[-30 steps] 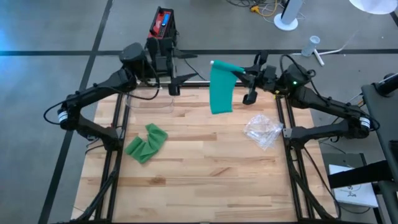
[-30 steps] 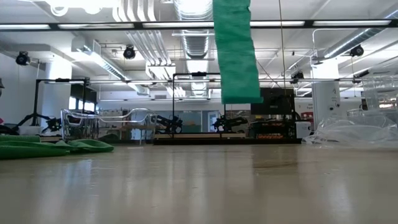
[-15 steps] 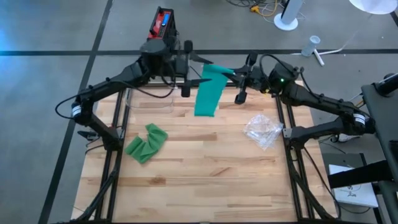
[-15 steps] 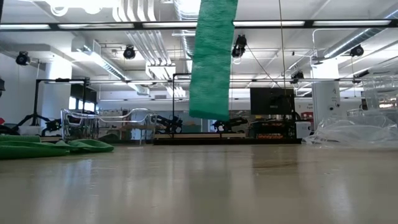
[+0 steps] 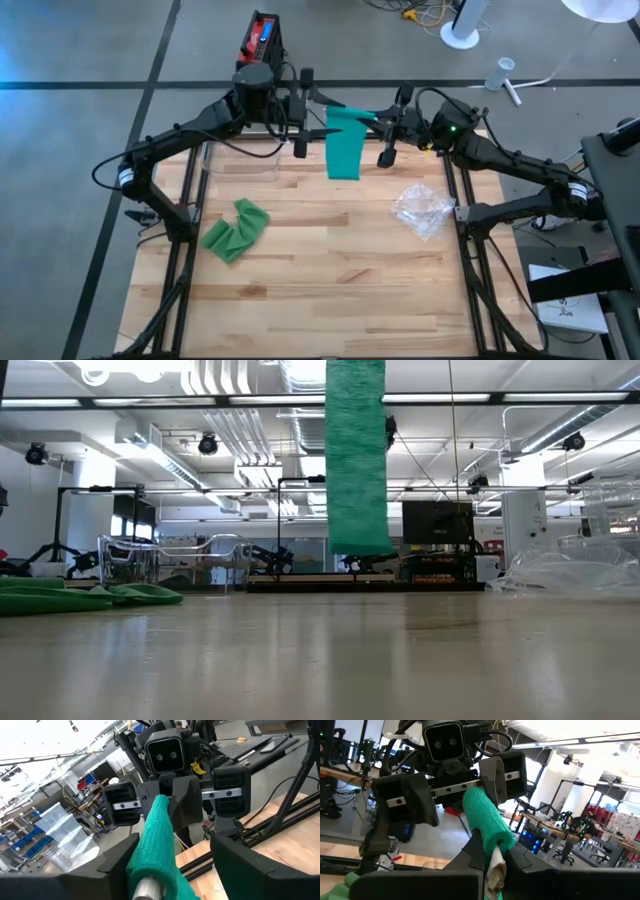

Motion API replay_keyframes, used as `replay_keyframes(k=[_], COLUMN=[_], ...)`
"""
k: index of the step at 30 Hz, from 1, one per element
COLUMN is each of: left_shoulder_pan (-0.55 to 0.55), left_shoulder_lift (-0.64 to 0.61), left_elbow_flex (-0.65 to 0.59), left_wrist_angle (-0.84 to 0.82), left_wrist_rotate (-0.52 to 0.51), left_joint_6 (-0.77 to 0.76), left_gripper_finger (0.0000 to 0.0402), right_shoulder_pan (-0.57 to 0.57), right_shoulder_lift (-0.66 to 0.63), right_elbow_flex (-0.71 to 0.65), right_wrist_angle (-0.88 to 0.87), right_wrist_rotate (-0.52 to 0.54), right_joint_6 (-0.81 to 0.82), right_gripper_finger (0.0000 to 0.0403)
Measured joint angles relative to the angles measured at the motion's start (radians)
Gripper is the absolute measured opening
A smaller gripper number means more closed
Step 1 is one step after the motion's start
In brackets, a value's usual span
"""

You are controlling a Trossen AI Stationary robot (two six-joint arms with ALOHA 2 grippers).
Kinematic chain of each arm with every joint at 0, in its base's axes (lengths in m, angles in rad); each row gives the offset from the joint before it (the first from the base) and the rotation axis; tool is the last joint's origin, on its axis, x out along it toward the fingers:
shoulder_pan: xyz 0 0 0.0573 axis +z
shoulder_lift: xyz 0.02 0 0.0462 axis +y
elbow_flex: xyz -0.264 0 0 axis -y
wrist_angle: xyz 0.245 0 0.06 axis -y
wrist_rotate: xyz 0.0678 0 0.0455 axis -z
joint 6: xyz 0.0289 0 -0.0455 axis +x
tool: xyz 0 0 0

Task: Roll bandage
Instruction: Roll the blue bandage

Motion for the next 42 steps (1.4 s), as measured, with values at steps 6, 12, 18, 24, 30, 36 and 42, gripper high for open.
replay_keyframes(k=[6, 12, 18, 24, 30, 36, 42], left_shoulder_pan=[0.000, -0.001, 0.000, 0.000, 0.002, 0.003, -0.001], left_shoulder_lift=[0.000, 0.000, 0.000, -0.001, -0.001, -0.001, -0.008], left_elbow_flex=[0.000, 0.000, 0.000, 0.000, 0.000, 0.000, 0.000], left_wrist_angle=[-0.003, -0.004, -0.002, 0.000, -0.007, -0.019, -0.019], left_wrist_rotate=[-0.023, -0.071, -0.077, -0.073, -0.067, -0.042, -0.041], left_joint_6=[-0.008, 0.002, 0.006, -0.004, -0.018, 0.052, 0.157], left_gripper_finger=[0.0231, 0.0230, 0.0155, 0.0025, 0.0038, 0.0014, 0.0017], right_shoulder_pan=[0.000, 0.000, 0.000, 0.000, 0.000, 0.000, 0.000], right_shoulder_lift=[0.000, -0.001, -0.002, -0.002, -0.002, -0.017, -0.064], right_elbow_flex=[0.000, 0.000, 0.000, 0.000, 0.000, 0.000, 0.000], right_wrist_angle=[0.003, 0.011, 0.009, 0.007, -0.001, -0.035, -0.067], right_wrist_rotate=[0.000, 0.001, 0.000, -0.001, 0.000, -0.008, -0.029], right_joint_6=[-0.001, 0.002, 0.002, 0.001, 0.028, 0.074, 0.142], right_gripper_finger=[0.0014, 0.0014, 0.0013, 0.0013, 0.0079, 0.0180, 0.0242])
